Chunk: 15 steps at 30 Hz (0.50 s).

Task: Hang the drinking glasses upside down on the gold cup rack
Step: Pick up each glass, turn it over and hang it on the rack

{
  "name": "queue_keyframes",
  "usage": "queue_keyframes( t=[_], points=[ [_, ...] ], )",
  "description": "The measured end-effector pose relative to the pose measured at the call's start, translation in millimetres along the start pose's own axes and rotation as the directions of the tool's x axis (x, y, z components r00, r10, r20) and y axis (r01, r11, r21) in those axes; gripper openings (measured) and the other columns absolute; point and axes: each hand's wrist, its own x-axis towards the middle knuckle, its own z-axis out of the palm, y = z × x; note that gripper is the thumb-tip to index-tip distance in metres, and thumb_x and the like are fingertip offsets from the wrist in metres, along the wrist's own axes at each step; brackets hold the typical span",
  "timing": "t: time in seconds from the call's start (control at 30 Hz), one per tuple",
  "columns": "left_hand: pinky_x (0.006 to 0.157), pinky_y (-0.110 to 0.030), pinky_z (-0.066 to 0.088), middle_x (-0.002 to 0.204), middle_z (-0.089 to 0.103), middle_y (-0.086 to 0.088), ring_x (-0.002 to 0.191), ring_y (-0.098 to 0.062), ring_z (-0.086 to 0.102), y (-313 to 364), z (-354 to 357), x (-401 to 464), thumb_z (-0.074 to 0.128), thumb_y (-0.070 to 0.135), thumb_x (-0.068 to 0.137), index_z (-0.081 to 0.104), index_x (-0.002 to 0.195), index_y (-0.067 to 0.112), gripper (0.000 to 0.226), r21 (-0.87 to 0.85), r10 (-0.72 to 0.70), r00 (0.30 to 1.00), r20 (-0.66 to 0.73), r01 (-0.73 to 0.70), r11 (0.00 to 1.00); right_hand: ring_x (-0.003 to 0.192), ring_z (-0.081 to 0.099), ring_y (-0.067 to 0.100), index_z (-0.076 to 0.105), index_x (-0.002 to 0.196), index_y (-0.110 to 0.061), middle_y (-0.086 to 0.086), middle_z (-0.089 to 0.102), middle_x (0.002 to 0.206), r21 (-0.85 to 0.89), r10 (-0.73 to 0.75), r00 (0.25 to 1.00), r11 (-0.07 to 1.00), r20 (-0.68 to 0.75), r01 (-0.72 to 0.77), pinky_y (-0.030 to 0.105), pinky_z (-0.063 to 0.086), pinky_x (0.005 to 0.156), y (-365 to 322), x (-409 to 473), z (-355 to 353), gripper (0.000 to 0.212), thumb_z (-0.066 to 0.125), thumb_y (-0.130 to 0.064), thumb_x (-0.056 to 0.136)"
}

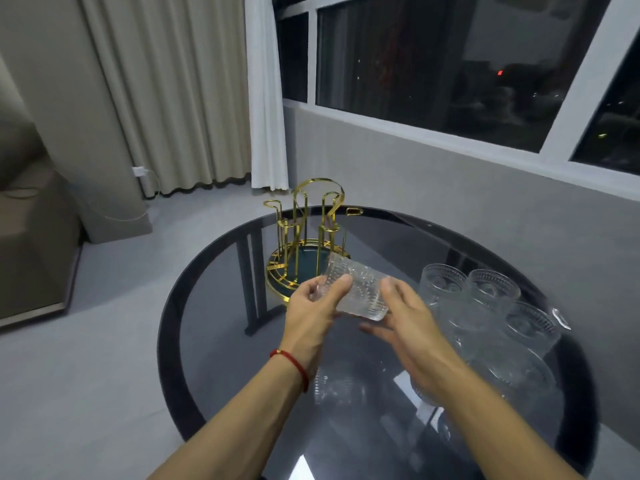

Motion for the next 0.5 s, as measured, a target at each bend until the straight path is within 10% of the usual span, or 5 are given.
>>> queue_keyframes(
  t=[0.13,0.27,0.5],
  points=[
    [0.1,-0.044,0.047,0.117,0.057,0.005,0.12,-0.018,0.047,-18,-27,18,0.047,0.073,0.083,0.057,0.135,0.025,0.071,0.592,0.294,0.955,-0.035,-0.217,0.776,0.136,0.051,0.017,0.04,0.156,-0.029,0.002,0.044,0.158,-0.335,-0.226,0.956,0.93,-0.19,0.153,0.05,0.046,0.113,-13,14,-1,0.054,0.057,-0.036,0.105],
    [0.115,-0.06,0.029,0.156,0.028,-0.013,0.147,-0.033,0.019,-49,-56,39,0.047,0.064,0.084,0.028,0.152,0.037,0.076,0.953,0.342,0.926,0.158,-0.234,0.193,0.118,0.049,0.018,0.036,0.158,-0.03,0.012,0.039,0.156,-0.54,-0.422,0.838,0.82,-0.345,0.19,0.037,0.041,0.102,-45,38,-13,0.056,0.053,-0.038,0.105],
    [0.119,-0.068,0.005,0.169,-0.016,-0.008,0.153,-0.034,-0.018,-72,-56,55,0.028,0.071,0.087,-0.013,0.153,0.051,0.08,0.975,0.236,0.951,0.201,-0.218,0.047,0.147,0.042,0.025,0.035,0.161,-0.022,0.011,0.04,0.163,-0.635,-0.558,0.81,0.695,-0.181,0.336,0.039,0.031,0.122,-136,134,0,0.059,0.051,-0.037,0.106]
  ],
)
